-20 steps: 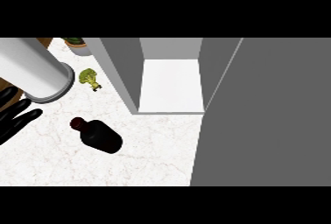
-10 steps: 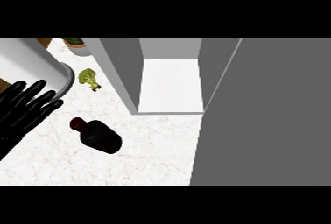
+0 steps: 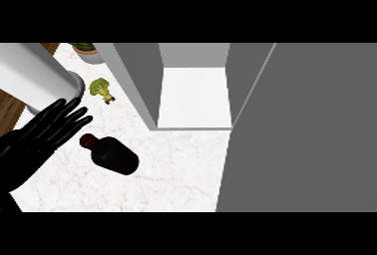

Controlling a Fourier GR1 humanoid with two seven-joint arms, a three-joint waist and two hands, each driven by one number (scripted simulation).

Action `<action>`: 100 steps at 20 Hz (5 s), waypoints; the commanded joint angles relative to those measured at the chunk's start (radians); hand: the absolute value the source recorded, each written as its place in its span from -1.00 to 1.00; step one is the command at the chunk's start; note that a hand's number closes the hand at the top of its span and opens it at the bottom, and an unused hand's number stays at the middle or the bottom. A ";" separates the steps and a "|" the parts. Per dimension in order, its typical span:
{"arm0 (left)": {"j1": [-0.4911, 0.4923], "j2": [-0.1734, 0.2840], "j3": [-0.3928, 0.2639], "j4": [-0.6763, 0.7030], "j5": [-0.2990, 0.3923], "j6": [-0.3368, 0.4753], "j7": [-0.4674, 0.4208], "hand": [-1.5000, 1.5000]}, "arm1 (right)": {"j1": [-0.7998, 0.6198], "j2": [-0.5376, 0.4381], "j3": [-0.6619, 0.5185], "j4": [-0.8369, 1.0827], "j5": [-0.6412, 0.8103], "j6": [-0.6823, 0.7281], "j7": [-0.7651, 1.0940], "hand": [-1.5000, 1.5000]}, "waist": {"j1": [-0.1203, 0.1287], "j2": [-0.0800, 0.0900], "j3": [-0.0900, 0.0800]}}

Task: Pick up the wine, place it into the cabinet and close the cabinet

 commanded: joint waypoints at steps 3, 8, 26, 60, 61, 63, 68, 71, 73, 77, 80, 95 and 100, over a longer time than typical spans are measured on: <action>-0.054 -0.029 0.011 0.156 -0.108 -0.047 -0.051 -1.00 | -0.030 -0.014 -0.066 -0.056 -0.116 -0.002 0.051 -1.00 | 0.000 0.002 0.000; 0.044 -0.079 0.016 0.230 -0.265 -0.156 -0.219 -1.00 | -0.040 0.004 0.029 -0.080 -0.025 -0.035 0.087 -1.00 | 0.004 0.000 -0.001; -0.102 -0.103 0.017 0.685 -0.599 -0.217 -0.559 -1.00 | -0.041 -0.007 -0.019 -0.097 -0.083 -0.031 0.100 -1.00 | -0.001 0.000 0.000; -0.365 -0.127 -0.110 1.317 -0.782 -0.221 -1.001 1.00 | -0.053 -0.012 0.011 -0.070 -0.074 -0.040 0.083 -1.00 | -0.014 0.002 -0.001; -0.353 -0.133 -0.129 1.306 -0.809 -0.180 -1.041 1.00 | -0.077 -0.023 -0.005 -0.084 -0.066 -0.057 0.119 -1.00 | -0.017 0.001 -0.001; -0.349 -0.124 -0.175 1.254 -0.845 -0.174 -1.100 1.00 | -0.066 0.008 0.034 -0.054 -0.032 -0.065 0.065 -1.00 | -0.012 0.001 -0.002; -0.336 -0.148 -0.233 1.216 -0.894 -0.047 -1.225 1.00 | -0.030 0.000 0.051 -0.083 -0.019 -0.064 0.082 -1.00 | -0.021 0.002 -0.002; -0.266 -0.143 -0.262 1.152 -0.896 -0.012 -1.311 1.00 | -0.023 -0.014 0.004 -0.037 -0.056 -0.038 0.040 -1.00 | -0.004 0.002 -0.001; -0.286 -0.177 -0.159 1.156 -0.815 0.135 -1.225 1.00 | -0.015 -0.013 0.052 -0.088 -0.025 -0.051 0.082 -1.00 | -0.003 -0.002 -0.001; -0.238 -0.294 0.004 1.133 -0.698 0.453 -1.140 1.00 | -0.013 -0.009 0.033 -0.029 -0.024 -0.052 0.040 -1.00 | 0.022 -0.007 0.002; -0.250 -0.344 -0.006 1.015 -0.702 0.538 -1.139 1.00 | -0.048 -0.034 -0.012 -0.057 -0.067 -0.056 0.096 -1.00 | 0.010 -0.010 0.002; -0.141 -0.372 -0.379 0.334 -0.507 0.746 -0.629 1.00 | 0.003 -0.033 -0.069 -0.042 -0.129 -0.013 0.037 -1.00 | 0.009 -0.003 0.001; -0.247 -0.372 -0.442 0.222 -0.519 0.915 -0.436 1.00 | -0.045 -0.035 -0.068 -0.050 -0.112 -0.038 0.083 -1.00 | 0.005 -0.003 0.001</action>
